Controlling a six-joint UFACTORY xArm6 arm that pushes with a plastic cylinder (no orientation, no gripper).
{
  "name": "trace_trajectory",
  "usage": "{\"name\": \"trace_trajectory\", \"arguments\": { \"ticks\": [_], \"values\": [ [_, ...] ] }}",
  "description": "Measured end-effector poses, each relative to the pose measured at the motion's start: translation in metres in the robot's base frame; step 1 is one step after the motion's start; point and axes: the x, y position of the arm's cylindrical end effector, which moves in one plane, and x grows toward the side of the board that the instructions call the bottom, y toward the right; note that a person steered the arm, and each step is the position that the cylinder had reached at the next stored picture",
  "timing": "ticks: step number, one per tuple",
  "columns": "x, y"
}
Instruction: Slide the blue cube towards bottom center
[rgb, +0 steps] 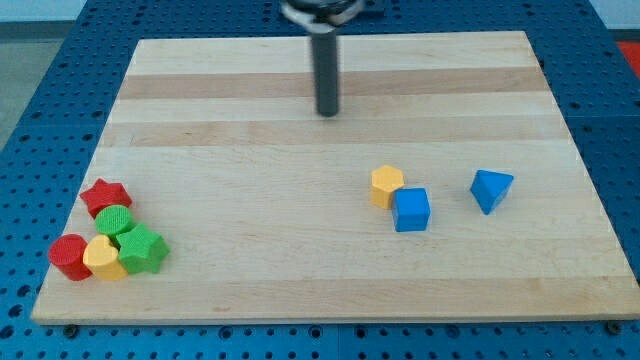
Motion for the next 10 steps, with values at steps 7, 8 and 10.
{"name": "trace_trajectory", "arguments": {
  "ticks": [7,8,10],
  "values": [
    [0.170,0.090],
    [0.170,0.080],
    [0.186,0.036]
  ]
}}
